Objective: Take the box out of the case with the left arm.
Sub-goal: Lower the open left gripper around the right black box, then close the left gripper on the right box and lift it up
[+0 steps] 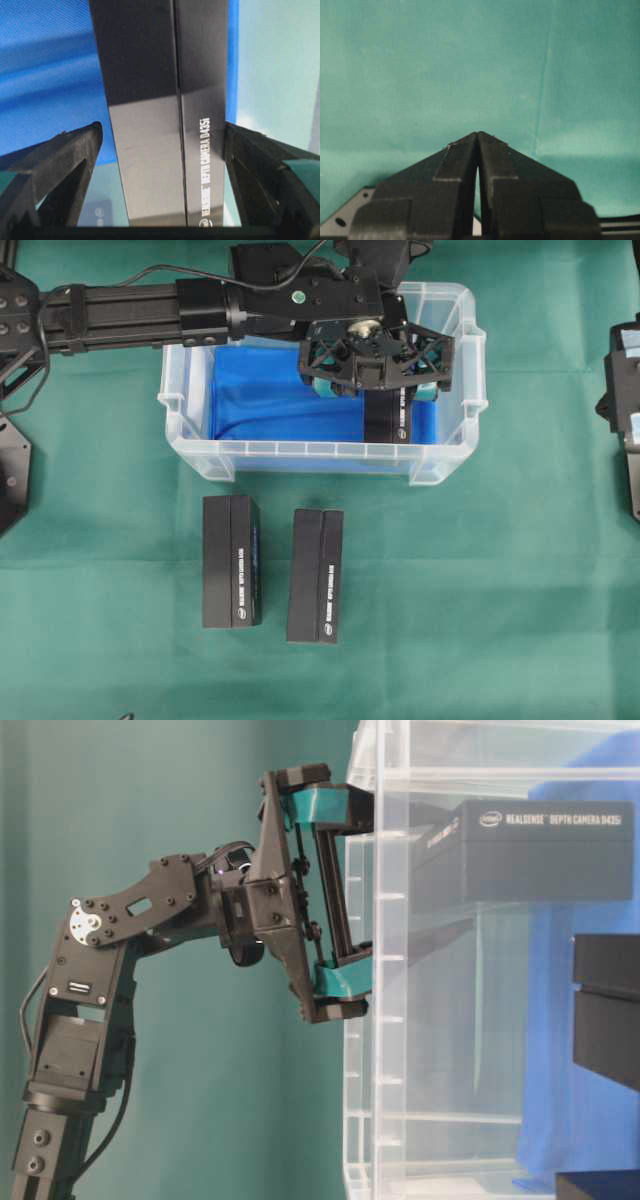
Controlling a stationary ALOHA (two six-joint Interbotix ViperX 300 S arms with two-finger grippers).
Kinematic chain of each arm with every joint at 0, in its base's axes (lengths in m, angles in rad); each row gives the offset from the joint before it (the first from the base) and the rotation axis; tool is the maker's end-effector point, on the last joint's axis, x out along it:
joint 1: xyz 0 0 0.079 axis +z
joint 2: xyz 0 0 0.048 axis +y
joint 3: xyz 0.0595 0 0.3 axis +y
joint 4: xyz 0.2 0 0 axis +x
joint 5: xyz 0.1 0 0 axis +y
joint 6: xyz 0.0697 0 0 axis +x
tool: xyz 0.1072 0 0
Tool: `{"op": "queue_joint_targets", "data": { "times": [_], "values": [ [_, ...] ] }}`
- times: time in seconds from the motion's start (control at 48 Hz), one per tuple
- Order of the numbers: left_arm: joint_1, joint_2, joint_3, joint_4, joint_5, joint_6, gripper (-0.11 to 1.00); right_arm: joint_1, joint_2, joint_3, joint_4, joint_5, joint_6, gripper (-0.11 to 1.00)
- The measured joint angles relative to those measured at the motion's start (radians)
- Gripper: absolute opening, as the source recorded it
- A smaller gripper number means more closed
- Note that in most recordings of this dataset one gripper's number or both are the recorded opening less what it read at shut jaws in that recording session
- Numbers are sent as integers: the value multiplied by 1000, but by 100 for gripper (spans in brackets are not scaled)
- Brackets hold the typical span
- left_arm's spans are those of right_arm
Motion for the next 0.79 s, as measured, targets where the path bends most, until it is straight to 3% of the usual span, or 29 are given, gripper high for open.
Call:
{"op": "queue_joint_targets", "data": {
  "times": [0.52,0.604,0.687,0.791],
  "values": [
    [2,2,11,0,2,0,88,0,0,0,0,2,0,3],
    [0,0,9,0,0,-3,80,0,0,0,-2,2,0,3],
    [0,2,11,-2,0,-8,61,0,0,0,0,2,0,3],
    [0,2,9,-2,-3,-9,61,0,0,0,-2,0,0,3]
  ]
}}
